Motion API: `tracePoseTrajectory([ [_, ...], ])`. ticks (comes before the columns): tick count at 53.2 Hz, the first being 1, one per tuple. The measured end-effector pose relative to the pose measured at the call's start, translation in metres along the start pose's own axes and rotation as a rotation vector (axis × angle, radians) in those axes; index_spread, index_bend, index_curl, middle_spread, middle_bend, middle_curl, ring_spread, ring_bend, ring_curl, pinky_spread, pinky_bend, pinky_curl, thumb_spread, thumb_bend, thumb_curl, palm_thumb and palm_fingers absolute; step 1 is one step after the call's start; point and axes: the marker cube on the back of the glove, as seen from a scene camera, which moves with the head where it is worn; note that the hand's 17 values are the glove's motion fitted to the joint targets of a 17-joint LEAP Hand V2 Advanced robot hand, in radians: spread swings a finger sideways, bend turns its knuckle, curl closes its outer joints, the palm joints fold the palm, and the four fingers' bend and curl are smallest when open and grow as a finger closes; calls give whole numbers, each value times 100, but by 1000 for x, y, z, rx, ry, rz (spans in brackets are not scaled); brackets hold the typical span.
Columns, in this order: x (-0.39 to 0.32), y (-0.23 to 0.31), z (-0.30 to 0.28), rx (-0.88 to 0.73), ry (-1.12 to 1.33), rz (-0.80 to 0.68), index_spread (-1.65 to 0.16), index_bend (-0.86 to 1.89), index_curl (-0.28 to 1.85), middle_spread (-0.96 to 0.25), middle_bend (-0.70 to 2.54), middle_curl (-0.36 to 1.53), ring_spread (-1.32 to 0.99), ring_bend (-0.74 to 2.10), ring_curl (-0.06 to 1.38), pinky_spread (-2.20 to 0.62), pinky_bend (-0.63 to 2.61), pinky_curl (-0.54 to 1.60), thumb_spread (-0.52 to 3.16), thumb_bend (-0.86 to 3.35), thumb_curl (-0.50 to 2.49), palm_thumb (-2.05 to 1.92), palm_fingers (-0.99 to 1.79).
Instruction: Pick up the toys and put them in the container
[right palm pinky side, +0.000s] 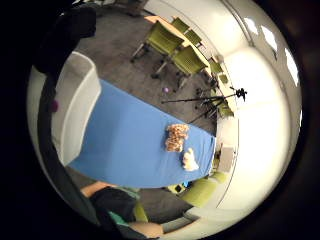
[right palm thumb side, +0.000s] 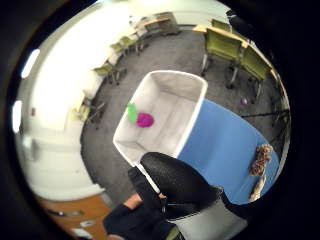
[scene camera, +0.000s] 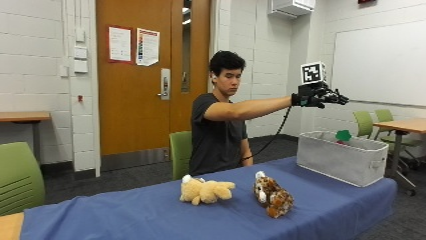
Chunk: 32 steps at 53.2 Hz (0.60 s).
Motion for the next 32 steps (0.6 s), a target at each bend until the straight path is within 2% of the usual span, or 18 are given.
tracePoseTrajectory([
  [14, 179, 38, 47, -49, 37, 226, -19, 17, 51, -6, 32, 45, -22, 64, 29, -13, 75, 33, 99, -9, 27, -11, -1],
  [25, 261, 66, 122, -121, 30, 327, -20, 18, 50, -7, 31, 45, -24, 59, 28, -12, 73, 33, 100, -8, 24, -11, -1],
  [32, 284, 77, 180, -199, -28, 359, -20, 16, 48, -7, 30, 45, -25, 56, 28, -12, 72, 33, 101, -8, 22, -10, -2],
])
